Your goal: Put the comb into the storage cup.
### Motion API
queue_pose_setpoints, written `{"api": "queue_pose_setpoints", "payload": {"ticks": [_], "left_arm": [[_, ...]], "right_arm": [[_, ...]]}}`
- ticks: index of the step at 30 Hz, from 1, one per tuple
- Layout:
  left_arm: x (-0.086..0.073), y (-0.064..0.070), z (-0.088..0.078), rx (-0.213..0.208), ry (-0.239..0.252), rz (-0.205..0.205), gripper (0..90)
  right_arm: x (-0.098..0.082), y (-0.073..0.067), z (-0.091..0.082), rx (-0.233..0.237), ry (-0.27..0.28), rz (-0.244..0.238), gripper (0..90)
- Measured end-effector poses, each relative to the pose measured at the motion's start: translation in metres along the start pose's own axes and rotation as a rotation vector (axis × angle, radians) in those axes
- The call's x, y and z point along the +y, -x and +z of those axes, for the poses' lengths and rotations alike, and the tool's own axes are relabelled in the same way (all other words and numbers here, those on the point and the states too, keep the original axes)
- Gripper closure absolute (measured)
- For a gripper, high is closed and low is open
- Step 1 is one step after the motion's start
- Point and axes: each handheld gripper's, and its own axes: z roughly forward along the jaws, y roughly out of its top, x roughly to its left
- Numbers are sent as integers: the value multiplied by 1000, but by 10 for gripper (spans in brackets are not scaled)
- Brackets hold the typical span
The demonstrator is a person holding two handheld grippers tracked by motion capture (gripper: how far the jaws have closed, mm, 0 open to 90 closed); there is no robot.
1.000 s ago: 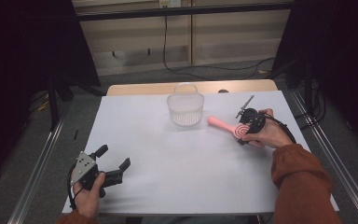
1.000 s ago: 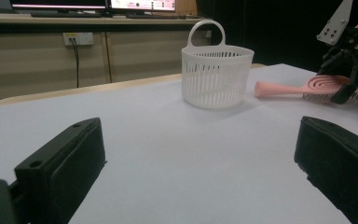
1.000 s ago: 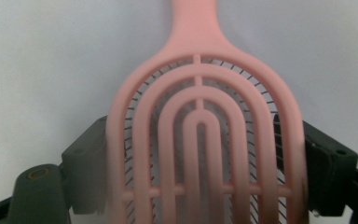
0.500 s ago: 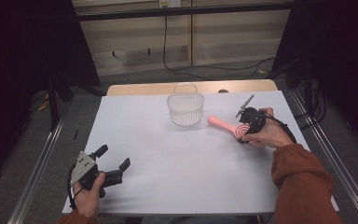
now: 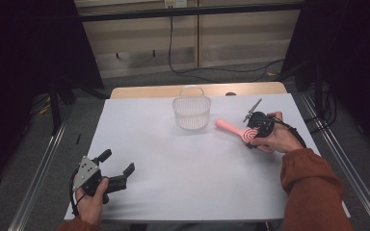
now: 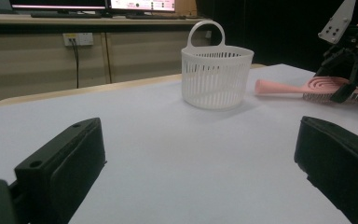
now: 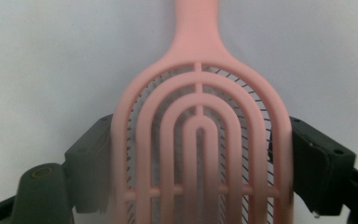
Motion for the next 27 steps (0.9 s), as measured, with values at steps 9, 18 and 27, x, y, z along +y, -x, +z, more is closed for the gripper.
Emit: {"api": "queue_pose_setpoints", "payload": {"ticks": [9, 18, 27], "left_arm": [[0, 0, 0, 0, 0, -1, 19], [0, 0, 0, 0, -1, -1, 19], [0, 0, -1, 1, -2, 1, 19]], "right_arm": [[-3, 1, -6, 3, 38, 1, 194], [-5, 0, -15, -2, 59, 20, 194], [-8, -4, -26, -2, 85, 26, 194]]}}
